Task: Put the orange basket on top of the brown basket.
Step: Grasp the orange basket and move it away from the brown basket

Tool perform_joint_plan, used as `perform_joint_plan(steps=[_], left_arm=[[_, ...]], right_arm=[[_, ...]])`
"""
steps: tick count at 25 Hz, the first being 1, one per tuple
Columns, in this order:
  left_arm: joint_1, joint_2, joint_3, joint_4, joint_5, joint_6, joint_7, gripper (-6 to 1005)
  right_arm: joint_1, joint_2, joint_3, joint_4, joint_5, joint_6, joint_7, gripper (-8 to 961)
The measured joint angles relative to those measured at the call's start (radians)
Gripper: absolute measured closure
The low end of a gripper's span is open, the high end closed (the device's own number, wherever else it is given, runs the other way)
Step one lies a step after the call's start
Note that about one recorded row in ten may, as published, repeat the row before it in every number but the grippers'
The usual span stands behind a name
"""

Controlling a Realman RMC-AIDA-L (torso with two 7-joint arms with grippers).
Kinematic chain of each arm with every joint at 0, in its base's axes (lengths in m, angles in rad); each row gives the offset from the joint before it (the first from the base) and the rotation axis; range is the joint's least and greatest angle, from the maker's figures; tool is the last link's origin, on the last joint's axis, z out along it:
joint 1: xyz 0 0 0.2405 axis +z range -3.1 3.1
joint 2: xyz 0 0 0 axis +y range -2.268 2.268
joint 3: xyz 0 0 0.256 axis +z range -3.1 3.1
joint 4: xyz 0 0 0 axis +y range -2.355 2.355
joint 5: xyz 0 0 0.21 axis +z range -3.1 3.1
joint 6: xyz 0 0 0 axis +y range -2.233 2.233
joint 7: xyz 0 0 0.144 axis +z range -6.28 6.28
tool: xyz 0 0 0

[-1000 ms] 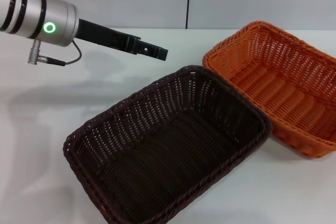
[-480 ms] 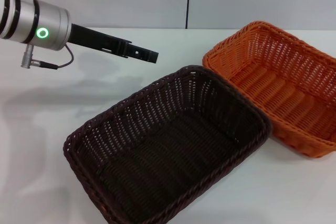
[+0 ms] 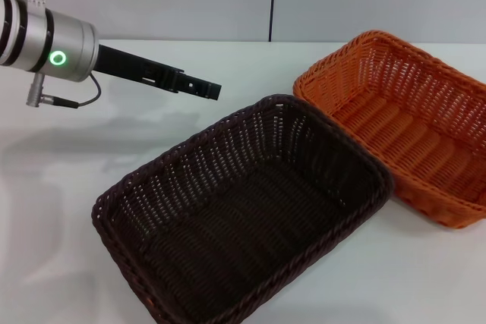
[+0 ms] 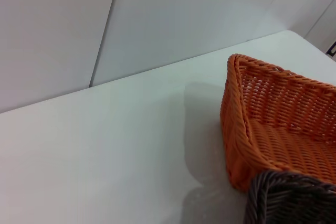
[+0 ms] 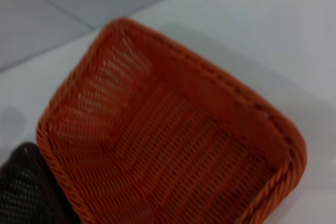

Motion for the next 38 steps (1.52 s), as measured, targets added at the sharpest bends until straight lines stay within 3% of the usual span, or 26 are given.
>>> perform_joint_plan(steps=[7,15,20,29,38], left_arm=[[0.009,0.002,0.001,0.005,0.000,-0.012,0.005,132],[0.018,0.001,0.000,0.009,0.000,-0.013,0.003,133],[0.010,0.000,0.001,0.041,0.001,0.003,0.007,133],[0.012,-0.001,0.002,0.047,0.004,0.012,0.009,133],[0.012,-0.001,0.002,0.068,0.004,0.019,0.009,134]], right_arm=[[0.000,0.015,-0.009,0.061,-0.002,0.058,0.003,115],[0.001,0.010,-0.007,0.182,0.006,0.140,-0.003,116],[0.001,0.024,-0.007,0.190,0.042,0.161,-0.007,116],[0.002,0.031,-0.011,0.225,0.064,0.205,-0.025,115],[0.006,0.069,-0.011,0.250,0.071,0.283,-0.054,115]])
